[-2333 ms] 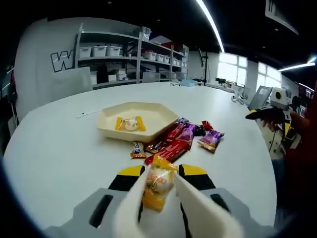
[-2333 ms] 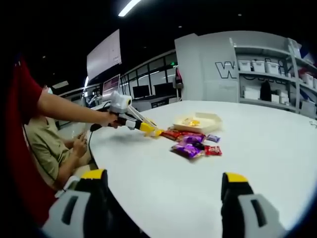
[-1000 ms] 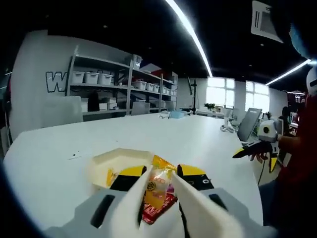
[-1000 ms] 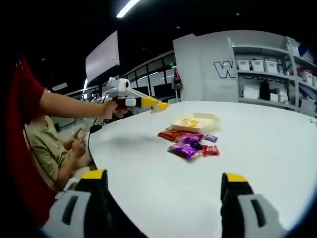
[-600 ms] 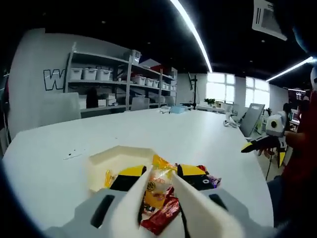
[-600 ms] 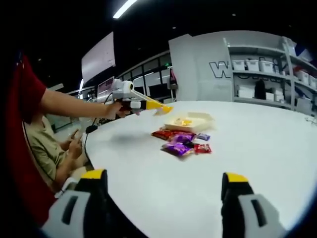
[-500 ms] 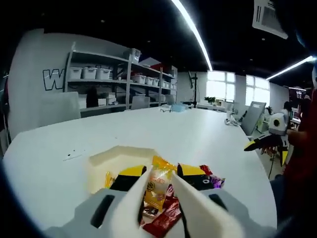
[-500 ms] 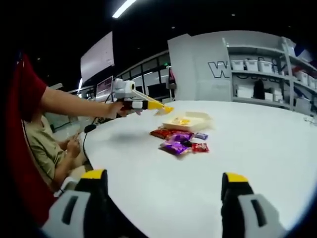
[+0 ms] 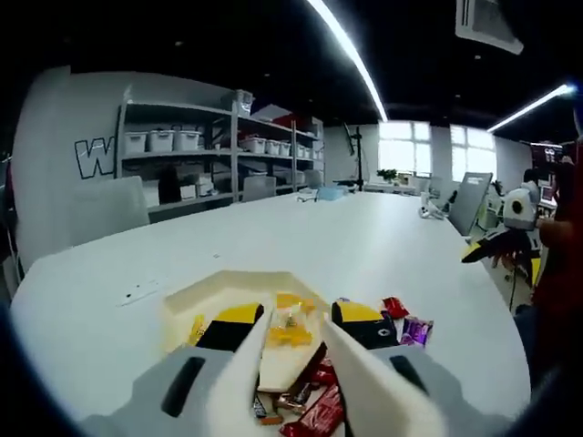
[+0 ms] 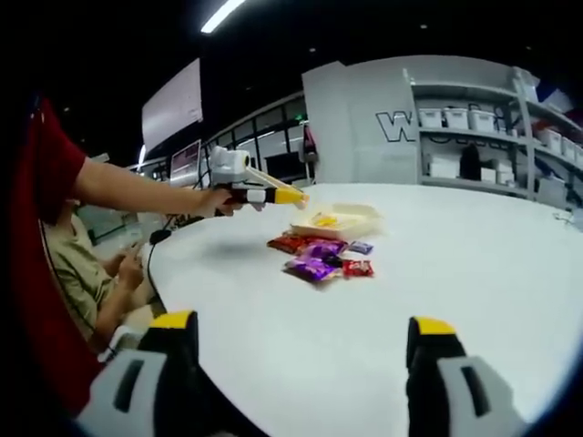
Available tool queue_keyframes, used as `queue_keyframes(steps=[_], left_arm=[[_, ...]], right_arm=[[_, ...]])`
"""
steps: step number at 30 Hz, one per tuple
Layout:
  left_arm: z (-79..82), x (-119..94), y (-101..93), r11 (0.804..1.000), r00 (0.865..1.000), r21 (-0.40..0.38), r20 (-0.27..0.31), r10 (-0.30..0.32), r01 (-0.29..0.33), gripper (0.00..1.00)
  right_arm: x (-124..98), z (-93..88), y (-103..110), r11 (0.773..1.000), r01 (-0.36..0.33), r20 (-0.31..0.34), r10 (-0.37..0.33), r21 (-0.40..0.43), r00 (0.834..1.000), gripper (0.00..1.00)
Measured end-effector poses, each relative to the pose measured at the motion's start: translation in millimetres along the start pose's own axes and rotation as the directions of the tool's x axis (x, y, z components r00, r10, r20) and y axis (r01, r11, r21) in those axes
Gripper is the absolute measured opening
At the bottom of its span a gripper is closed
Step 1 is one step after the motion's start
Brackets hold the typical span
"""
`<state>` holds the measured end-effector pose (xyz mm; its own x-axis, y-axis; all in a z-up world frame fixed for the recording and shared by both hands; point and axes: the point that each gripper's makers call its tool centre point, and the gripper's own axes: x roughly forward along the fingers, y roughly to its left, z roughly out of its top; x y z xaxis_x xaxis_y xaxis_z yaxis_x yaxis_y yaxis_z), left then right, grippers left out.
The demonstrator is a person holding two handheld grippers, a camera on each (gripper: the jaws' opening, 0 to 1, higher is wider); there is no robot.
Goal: Place the target food into the container with the food tongs after gripping and lifting it, then release it inside without dropping or visibly crushing the food.
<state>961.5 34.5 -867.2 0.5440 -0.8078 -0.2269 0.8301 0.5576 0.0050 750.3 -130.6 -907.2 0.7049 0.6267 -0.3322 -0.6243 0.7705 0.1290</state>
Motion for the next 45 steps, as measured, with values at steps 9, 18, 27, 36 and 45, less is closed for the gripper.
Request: queue_keyframes(steps=[9, 18, 27, 36, 45], left_arm=[[2.4, -7, -13.0, 1.0, 1.0, 0.018, 0.005, -0.024, 0.024, 0.28], [12.0, -11, -36.2, 0.996, 0.996, 0.002, 0.021, -0.088, 0.088, 0.29], [13.6, -19, -74.7, 0.986, 0.985, 0.001, 0.031, -0.168, 0.168, 0.29], [10.9, -35, -104.2, 0.974, 0.974, -0.017, 0.039, -0.225, 0.225, 0.29], [11.8, -51, -134.3, 0.949, 0.951, -0.074, 0.07, -0.3, 0.305, 0.29]], right_arm=[[3, 3.5, 7, 1.0, -0.017, 0.004, 0.017, -0.013, 1.0, 0.94], [1, 12.0, 14, 0.999, -0.033, 0.038, 0.033, -0.011, 0.999, 0.93], [4, 17.8, 24, 0.997, -0.052, 0.052, 0.055, -0.052, 0.997, 0.87], [9, 26.1, 39, 0.984, -0.086, 0.081, 0.099, -0.153, 0.992, 0.67], [18, 38.5, 60, 0.948, -0.138, 0.122, 0.179, -0.288, 0.976, 0.3]])
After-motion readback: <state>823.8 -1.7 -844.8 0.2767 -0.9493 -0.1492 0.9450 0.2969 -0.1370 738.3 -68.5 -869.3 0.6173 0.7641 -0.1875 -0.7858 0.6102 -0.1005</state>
